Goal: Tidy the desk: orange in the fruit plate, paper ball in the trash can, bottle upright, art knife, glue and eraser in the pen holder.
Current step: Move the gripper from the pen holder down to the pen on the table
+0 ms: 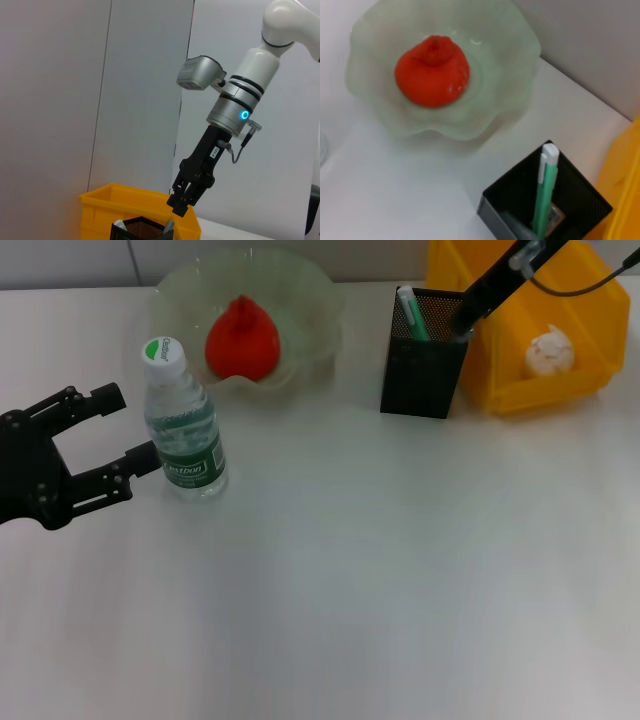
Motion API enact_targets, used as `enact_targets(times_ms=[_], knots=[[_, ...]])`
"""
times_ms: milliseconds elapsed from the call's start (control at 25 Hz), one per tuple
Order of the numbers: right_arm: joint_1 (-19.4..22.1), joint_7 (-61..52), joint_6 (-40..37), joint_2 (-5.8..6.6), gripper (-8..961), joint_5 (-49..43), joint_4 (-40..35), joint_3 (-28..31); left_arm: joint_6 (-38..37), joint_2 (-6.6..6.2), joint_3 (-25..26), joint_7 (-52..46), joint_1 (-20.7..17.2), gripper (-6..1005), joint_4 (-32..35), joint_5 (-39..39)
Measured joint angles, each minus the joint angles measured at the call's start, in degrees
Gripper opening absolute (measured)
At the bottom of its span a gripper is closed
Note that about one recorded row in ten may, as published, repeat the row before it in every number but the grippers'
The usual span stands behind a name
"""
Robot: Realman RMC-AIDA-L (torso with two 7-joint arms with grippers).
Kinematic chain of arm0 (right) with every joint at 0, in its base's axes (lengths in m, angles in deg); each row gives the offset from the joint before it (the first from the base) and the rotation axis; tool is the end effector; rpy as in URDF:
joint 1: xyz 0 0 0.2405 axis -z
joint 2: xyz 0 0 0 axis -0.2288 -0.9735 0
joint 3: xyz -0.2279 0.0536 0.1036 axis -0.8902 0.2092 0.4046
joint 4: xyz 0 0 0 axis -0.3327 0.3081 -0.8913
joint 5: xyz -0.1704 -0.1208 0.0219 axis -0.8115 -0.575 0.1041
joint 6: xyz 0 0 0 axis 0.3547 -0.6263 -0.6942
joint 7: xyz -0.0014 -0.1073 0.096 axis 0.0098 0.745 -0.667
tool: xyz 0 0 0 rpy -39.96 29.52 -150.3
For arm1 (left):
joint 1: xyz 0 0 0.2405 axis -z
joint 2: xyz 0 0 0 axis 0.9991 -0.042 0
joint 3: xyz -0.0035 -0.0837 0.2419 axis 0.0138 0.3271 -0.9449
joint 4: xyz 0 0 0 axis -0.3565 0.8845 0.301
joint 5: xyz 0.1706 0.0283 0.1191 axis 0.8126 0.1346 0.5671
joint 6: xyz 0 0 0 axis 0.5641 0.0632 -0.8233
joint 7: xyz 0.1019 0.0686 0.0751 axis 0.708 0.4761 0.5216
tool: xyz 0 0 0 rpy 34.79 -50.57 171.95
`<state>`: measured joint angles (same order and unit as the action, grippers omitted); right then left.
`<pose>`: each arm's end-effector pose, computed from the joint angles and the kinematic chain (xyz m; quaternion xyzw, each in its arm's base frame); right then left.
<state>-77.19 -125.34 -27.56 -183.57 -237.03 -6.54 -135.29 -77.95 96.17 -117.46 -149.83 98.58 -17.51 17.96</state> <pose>0.0991 0.4492 0.0345 -0.9007 0.3049 -0.1818 0.2504 -0.2934 0.2584 0.0578 -0.8915 -0.1557 -0.3701 0.2098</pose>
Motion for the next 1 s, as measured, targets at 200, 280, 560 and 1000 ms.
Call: enact_targets(times_ms=[200, 280, 560, 1000], knots=[[0.34, -0.58, 0.31, 0.43, 356, -0.17, 0.83, 0.08, -0.08, -0.05, 0.01, 0.68, -0.14, 766, -0.49, 0.00], [0.40, -0.57, 0.47, 0.43, 356, -0.17, 1.24, 0.08, -0.09, -0.09, 0.01, 0.79, -0.11, 766, -0.84, 0.00], [0.43, -0.13, 3.41, 0.43, 355, -0.04, 4.50, -0.34, -0.21, -0.14, 0.01, 1.12, -0.01, 764, -1.24, 0.00], [0.41, 0.83, 5.84, 0.05, 353, 0.37, 5.81, -0.49, -0.21, -0.15, 0.01, 1.17, 0.03, 762, -1.23, 0.00]])
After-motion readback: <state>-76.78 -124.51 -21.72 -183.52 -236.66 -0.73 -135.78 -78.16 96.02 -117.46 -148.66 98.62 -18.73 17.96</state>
